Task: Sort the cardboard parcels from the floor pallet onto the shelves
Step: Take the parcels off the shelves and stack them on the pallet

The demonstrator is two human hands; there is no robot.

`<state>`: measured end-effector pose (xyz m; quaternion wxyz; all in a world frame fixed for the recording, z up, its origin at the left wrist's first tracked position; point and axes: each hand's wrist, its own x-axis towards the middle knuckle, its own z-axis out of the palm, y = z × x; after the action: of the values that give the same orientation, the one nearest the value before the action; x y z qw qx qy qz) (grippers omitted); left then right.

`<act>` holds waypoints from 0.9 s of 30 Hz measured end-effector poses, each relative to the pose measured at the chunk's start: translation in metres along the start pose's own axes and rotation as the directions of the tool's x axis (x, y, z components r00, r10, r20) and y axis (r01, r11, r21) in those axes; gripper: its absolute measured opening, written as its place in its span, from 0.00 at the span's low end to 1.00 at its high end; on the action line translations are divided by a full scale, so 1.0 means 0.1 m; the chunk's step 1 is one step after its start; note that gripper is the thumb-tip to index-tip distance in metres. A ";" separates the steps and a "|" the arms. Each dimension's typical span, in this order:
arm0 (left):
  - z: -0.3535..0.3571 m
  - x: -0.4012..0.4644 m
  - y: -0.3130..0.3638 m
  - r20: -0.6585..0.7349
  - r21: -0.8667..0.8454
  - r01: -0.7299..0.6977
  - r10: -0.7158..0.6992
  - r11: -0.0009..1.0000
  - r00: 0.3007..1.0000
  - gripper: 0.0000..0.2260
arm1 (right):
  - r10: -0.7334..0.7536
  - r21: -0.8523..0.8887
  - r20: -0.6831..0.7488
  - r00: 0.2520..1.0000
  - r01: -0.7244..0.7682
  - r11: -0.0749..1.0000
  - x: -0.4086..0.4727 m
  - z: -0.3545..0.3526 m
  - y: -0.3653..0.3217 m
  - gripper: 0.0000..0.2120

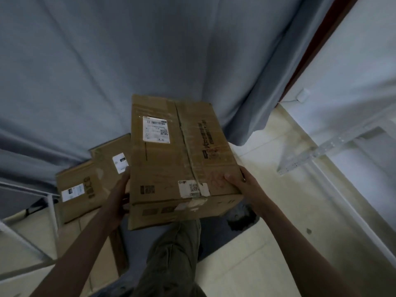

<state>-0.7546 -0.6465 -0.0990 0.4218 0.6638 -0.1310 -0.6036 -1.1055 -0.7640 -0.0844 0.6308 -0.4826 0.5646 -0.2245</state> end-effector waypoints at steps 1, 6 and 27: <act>0.01 0.15 0.09 -0.011 -0.013 0.029 -0.029 0.999 1.000 0.37 | 0.015 -0.005 -0.003 1.000 -0.015 1.000 0.17 -0.02 -0.11 0.19; 0.12 0.60 0.56 0.003 -0.026 0.108 -0.108 0.994 0.994 0.33 | 0.073 0.027 0.044 0.996 -0.074 0.997 0.82 -0.12 -0.59 0.23; 1.64 2.84 0.85 -0.141 0.202 0.410 -0.388 0.890 0.911 0.39 | 0.321 -0.117 0.034 0.946 -0.315 0.942 3.46 -1.02 -0.01 0.15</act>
<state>-0.8082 -0.9577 -0.2201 0.2162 0.7486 -0.0394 -0.6256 -1.1090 -1.0872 -0.2450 0.6460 -0.4247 0.6298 -0.0756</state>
